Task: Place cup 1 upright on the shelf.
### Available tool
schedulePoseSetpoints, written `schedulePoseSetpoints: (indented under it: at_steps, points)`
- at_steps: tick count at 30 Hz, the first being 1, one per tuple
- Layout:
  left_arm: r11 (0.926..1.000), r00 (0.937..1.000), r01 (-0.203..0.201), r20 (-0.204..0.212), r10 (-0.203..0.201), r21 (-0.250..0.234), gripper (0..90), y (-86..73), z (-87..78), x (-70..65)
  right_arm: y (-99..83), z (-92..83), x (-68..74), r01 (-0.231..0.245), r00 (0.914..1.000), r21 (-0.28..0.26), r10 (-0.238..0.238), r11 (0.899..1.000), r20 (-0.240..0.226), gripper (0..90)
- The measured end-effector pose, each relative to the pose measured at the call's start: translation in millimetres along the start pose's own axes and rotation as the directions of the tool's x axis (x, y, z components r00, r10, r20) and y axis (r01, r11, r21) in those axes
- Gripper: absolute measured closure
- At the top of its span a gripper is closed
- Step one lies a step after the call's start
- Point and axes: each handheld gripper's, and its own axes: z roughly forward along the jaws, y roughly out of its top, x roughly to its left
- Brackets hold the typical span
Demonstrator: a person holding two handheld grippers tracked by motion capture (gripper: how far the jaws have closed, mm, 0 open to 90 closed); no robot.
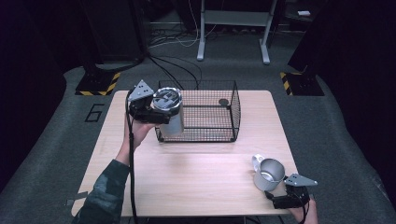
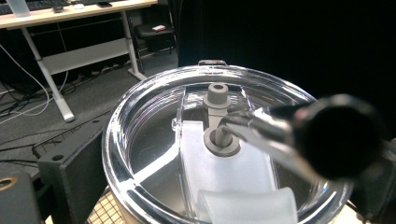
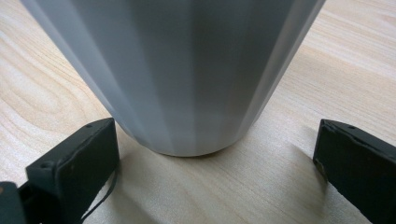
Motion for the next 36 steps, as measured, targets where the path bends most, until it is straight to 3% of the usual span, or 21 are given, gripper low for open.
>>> schedulePoseSetpoints:
  at_steps: [9,15,22,36]
  points:
    - [1.0000,0.9998,-0.005,-0.018,0.005,0.002,3.8,7.0,12.0,5.2,0.3,0.0,-1.6,0.020,0.9998,-0.001,-0.020,1.000,-0.001,0.0]
    - [0.9998,0.9997,0.019,-0.017,-0.019,0.004,3.8,10.7,20.2,12.0,0.0,0.0,-0.1,0.000,1.0000,0.000,0.000,1.000,0.000,0.0]
    - [0.9997,0.9994,0.022,-0.026,-0.022,0.006,3.8,15.6,27.8,16.5,0.2,0.2,-1.3,0.015,0.9999,-0.002,-0.015,1.000,-0.002,0.0]
    - [0.9995,0.9964,0.030,-0.079,-0.029,0.012,3.8,17.0,51.3,27.0,0.2,0.2,-1.1,0.013,0.9999,-0.002,-0.013,1.000,-0.002,0.0]
